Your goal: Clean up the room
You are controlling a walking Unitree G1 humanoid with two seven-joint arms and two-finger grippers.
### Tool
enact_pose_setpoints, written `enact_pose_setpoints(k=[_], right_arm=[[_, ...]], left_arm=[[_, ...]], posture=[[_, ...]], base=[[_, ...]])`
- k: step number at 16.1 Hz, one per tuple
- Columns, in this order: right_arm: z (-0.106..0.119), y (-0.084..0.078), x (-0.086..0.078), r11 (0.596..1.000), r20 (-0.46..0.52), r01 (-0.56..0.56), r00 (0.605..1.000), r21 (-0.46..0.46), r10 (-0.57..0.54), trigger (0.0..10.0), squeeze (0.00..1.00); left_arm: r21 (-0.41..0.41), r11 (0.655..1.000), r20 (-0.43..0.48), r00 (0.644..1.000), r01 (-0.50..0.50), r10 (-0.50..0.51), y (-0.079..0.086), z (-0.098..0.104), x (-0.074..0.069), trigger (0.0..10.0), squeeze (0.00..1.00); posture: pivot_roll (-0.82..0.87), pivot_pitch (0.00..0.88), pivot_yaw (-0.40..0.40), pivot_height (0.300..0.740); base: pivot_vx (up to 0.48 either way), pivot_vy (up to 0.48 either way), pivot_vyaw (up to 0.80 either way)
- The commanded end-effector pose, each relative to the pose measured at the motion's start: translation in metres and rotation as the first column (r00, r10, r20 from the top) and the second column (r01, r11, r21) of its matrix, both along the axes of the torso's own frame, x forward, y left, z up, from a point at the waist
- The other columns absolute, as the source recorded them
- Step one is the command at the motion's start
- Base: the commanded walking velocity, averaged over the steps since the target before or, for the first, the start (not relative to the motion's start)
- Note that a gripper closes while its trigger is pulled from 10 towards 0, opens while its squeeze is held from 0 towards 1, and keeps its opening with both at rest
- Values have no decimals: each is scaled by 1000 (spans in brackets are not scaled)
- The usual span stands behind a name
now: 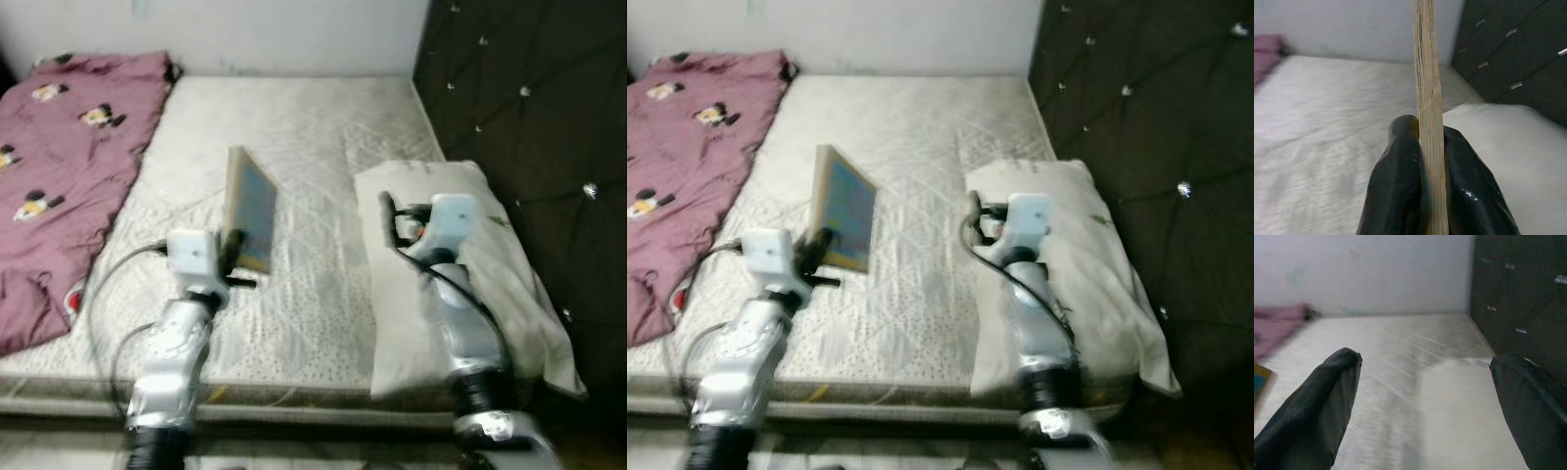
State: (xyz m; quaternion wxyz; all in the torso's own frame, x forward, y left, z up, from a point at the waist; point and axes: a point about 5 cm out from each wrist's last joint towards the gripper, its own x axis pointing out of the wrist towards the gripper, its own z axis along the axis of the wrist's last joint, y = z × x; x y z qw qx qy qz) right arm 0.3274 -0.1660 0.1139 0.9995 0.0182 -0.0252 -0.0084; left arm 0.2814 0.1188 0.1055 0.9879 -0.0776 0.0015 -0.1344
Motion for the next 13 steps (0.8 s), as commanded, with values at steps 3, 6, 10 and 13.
enact_pose_setpoints(k=[3,6,10,13], right_arm=[[9,17,5,999,34,-49,998,13,49,10000,0],[9,16,5,999,32,-47,998,12,46,10000,0],[7,15,5,999,23,-45,999,10,45,10000,0],[8,10,5,999,18,-44,999,-5,44,10000,0]], left_arm=[[-10,999,51,998,-31,31,13,10,1,10000,0],[-4,1000,25,999,-30,30,11,6,1,10000,0],[-111,992,-60,996,-66,59,9,-5,2,10000,0],[-227,972,-126,992,-58,30,-6,-7,0,10000,0]], posture=[[-61,14,17,740],[-62,15,15,740],[-71,22,7,740],[-77,30,-1,740]], base=[[171,0,0],[0,0,0],[0,0,0],[0,0,0]])
